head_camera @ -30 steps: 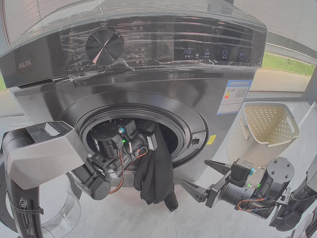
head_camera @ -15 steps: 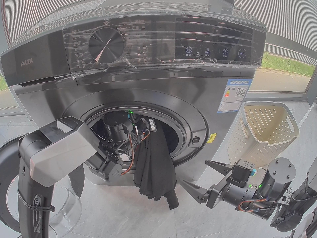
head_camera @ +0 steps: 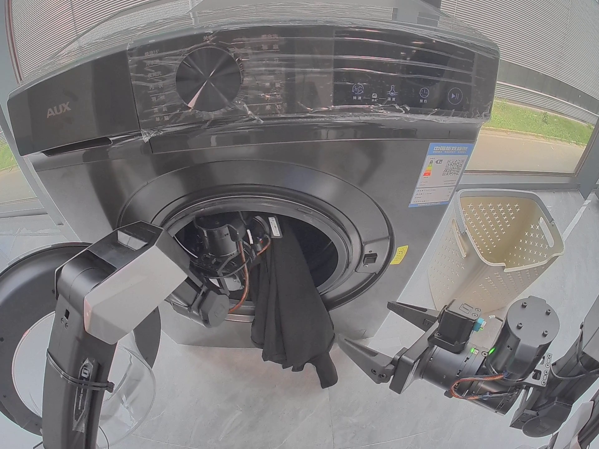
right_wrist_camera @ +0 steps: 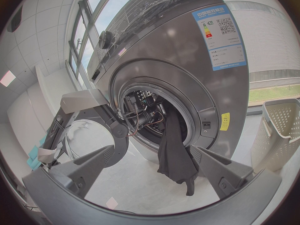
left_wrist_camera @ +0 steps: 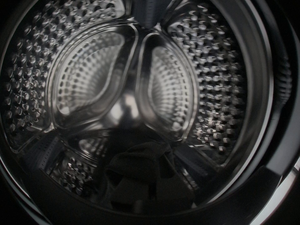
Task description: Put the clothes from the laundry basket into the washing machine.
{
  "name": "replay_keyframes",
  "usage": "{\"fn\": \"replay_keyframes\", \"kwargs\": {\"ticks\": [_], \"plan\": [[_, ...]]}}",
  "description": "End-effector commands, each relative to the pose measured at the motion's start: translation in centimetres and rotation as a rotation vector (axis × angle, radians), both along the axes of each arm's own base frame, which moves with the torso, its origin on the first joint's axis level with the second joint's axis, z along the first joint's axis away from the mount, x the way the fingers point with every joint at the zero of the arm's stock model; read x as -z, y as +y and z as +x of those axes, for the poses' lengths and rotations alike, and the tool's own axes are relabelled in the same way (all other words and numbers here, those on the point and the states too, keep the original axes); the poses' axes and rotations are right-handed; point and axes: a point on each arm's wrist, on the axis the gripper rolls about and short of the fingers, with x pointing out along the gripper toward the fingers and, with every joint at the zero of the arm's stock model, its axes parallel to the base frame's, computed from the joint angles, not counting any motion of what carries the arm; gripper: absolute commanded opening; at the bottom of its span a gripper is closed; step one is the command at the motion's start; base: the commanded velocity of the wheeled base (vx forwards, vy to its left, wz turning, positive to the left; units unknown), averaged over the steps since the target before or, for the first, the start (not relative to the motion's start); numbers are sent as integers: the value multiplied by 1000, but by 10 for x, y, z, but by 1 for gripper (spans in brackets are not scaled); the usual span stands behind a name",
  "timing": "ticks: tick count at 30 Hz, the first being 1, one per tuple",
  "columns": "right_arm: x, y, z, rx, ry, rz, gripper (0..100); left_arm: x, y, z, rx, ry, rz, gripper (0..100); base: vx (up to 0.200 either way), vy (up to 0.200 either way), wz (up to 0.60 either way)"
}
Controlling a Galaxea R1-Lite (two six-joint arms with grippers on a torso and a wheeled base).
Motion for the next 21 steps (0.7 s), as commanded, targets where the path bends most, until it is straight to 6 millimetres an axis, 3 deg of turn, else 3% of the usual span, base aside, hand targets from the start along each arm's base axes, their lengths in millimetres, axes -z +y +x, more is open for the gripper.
{"fn": "replay_keyframes", "kwargs": {"ticks": [1, 5, 6, 14, 21], "plan": [[-1, 1, 1, -1, -3, 4, 100, 8, 5, 19, -33, -10, -7, 0, 0, 0, 0], [-1, 1, 1, 2, -4, 3, 100, 9, 4, 21, -33, -4, -4, 0, 0, 0, 0], [-1, 0, 2, 5, -4, 3, 100, 9, 3, 21, -30, -3, -5, 100, 0, 0, 0], [-1, 0, 2, 5, -5, 4, 100, 15, 3, 9, -21, 79, 27, 100, 0, 0, 0], [-2, 2, 2, 0, -7, 6, 100, 5, 11, -34, 56, 296, 137, 100, 0, 0, 0]]}}
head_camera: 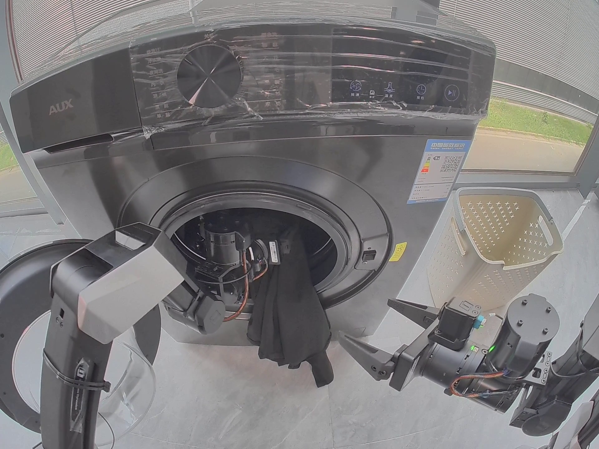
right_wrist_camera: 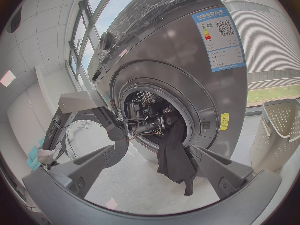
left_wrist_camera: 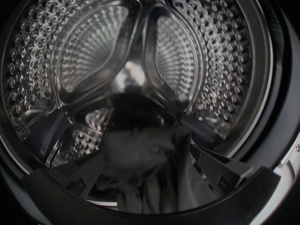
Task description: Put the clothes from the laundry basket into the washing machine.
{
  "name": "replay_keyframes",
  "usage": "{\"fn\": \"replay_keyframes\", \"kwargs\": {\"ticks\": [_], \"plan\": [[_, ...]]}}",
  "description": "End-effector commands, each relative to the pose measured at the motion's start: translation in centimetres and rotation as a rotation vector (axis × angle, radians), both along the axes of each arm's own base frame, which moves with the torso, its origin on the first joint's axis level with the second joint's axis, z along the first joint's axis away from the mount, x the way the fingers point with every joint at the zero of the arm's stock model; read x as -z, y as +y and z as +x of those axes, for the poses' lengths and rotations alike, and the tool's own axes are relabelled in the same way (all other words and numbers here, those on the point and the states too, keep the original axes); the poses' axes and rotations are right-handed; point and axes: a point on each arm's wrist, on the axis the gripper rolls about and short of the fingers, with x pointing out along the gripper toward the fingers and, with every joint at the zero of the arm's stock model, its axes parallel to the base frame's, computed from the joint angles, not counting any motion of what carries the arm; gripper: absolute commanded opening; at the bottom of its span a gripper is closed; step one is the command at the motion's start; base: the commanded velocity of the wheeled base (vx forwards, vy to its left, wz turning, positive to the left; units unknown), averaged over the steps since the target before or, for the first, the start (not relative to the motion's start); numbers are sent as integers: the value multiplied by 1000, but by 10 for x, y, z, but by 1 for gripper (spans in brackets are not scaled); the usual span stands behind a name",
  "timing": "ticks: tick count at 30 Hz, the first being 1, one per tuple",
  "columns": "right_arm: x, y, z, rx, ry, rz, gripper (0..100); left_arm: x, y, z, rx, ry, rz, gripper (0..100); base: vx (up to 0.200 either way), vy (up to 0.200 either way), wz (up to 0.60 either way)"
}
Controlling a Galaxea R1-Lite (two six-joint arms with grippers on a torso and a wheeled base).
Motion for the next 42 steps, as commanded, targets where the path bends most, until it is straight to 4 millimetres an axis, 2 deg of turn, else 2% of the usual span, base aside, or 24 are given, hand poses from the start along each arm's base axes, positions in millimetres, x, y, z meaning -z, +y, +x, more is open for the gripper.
{"fn": "replay_keyframes", "kwargs": {"ticks": [1, 5, 11, 12, 22, 26, 27, 33, 36, 38, 42], "plan": [[0, 1, 0, -4, -1, 1, 100, -25, 5, -31, 65, 81, 33, 100, 0, 0, 0], [0, 1, 0, -2, -1, 1, 100, -19, 2, -52, 159, 181, 70, 100, 0, 0, 0], [1, 0, -1, 0, 4, 0, 100, -7, -1, -56, 202, 242, 95, 100, 0, 0, 0], [2, -1, -1, -2, 10, -2, 100, 0, -2, -57, 208, 263, 105, 100, 0, 0, 0], [1, 0, -1, 0, 9, 1, 100, 39, -2, -44, 201, 323, 148, 100, 0, 0, 0], [0, 0, -1, -2, 6, 4, 100, 42, -1, -35, 187, 310, 142, 100, 0, 0, 0], [0, 0, -1, -2, 6, 4, 100, 42, -1, -35, 187, 310, 142, 0, 0, 0, 0], [-2, -1, -2, -1, 2, 11, 100, 41, -1, -34, 184, 307, 134, 0, 0, 0, 0], [-2, -1, -2, -1, 2, 11, 100, 33, 1, -30, 170, 271, 111, 0, 0, 0, 0], [-2, -1, -2, -3, 1, 13, 100, 22, 4, -22, 147, 215, 85, 0, 0, 0, 0], [-3, -1, 0, -1, -1, 16, 100, -12, 8, 4, 47, 59, -7, 0, 0, 0, 0]]}}
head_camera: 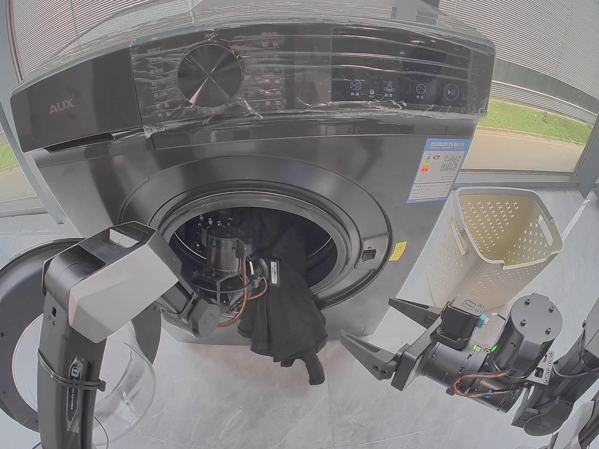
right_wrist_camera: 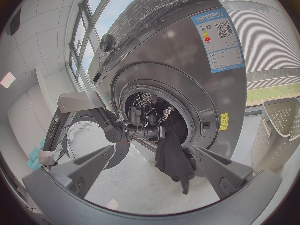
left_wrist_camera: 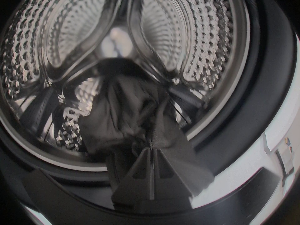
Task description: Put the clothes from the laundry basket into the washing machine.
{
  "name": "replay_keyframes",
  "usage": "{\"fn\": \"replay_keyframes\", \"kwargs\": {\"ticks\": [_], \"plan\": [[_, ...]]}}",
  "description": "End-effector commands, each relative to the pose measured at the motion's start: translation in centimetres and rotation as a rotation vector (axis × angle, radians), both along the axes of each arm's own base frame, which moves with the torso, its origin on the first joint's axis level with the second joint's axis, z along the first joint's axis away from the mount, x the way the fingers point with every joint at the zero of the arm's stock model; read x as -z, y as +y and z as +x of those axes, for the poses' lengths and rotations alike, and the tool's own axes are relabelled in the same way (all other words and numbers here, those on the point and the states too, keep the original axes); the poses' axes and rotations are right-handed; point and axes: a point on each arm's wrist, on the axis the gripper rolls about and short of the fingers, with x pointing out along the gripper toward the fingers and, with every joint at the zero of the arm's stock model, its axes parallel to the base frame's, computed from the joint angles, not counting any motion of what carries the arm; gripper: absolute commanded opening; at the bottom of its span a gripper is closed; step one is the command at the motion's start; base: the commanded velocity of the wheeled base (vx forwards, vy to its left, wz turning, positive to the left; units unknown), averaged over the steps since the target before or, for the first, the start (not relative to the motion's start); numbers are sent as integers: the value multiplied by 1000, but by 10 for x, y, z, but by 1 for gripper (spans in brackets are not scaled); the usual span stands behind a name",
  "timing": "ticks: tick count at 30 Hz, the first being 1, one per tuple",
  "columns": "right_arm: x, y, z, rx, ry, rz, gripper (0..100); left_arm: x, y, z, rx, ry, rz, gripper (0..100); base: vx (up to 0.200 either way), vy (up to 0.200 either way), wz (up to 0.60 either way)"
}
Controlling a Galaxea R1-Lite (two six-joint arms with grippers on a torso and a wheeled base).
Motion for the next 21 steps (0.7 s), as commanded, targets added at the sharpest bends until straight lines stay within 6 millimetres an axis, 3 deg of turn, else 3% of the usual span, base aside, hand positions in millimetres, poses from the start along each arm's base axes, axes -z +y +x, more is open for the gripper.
{"fn": "replay_keyframes", "kwargs": {"ticks": [1, 5, 11, 12, 18, 21], "plan": [[-1, 0, 1, 1, -4, 2, 100, -36, 8, 27, -103, -152, -88, 0, 0, 0, 0], [0, -1, 2, 6, -2, 2, 100, -61, 15, 44, -145, -245, -129, 0, 0, 0, 0], [-1, -2, 2, 7, -2, 2, 100, -58, 12, 47, -148, -257, -136, 0, 0, 0, 0], [-1, -2, 2, 7, -2, 2, 100, -58, 12, 47, -148, -257, -136, 100, 0, 0, 0], [-1, -2, 2, 9, -5, 3, 100, -47, 8, 36, -137, -188, -139, 100, 0, 0, 0], [-2, -1, 1, 2, -7, 6, 100, -35, 8, 11, -98, -70, -77, 100, 0, 0, 0]]}}
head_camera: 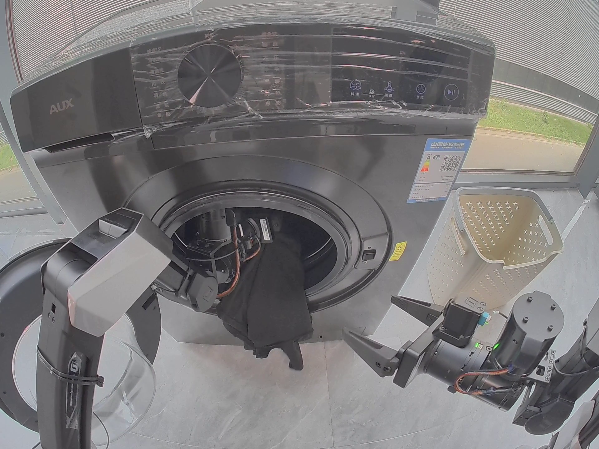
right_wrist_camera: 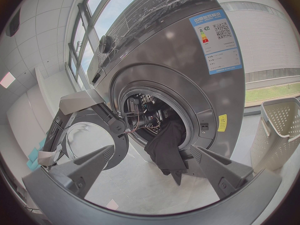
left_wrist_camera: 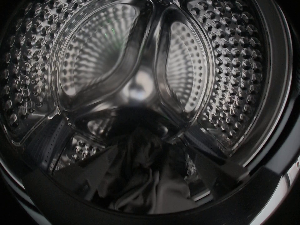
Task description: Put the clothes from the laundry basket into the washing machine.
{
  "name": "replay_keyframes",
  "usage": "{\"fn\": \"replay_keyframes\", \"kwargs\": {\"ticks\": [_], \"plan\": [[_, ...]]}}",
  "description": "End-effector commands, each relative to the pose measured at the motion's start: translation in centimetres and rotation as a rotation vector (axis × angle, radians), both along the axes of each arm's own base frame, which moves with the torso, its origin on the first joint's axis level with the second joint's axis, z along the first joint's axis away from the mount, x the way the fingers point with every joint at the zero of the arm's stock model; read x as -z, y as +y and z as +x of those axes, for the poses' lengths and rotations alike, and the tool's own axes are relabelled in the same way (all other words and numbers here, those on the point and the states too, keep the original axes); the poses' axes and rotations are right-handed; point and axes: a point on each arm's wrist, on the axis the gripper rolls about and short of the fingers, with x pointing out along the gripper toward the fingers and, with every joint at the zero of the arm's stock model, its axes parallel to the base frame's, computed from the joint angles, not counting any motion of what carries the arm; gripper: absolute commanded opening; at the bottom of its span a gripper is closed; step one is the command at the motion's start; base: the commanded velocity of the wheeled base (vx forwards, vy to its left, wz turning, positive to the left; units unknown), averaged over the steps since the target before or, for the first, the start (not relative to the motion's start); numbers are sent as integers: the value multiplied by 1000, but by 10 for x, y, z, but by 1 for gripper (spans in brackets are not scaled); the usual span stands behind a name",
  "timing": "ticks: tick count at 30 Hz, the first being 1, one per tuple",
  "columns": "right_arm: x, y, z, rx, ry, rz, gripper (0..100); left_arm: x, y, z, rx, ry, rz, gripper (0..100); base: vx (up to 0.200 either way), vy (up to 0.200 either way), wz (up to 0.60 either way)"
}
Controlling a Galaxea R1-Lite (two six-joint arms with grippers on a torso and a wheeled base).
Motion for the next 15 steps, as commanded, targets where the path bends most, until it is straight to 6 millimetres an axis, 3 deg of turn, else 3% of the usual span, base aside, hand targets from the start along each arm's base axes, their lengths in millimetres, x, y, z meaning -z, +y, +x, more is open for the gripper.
{"fn": "replay_keyframes", "kwargs": {"ticks": [1, 7, 15], "plan": [[-1, 2, -1, -6, -3, 3, 100, 13, -1, -32, 62, 148, 62, 100, 0, 0, 0], [0, 2, -2, -6, 1, -2, 100, 34, -1, -57, 149, 252, 133, 100, 0, 0, 0], [0, 2, -2, -7, 0, -3, 100, 63, -1, -50, 145, 294, 168, 100, 0, 0, 0]]}}
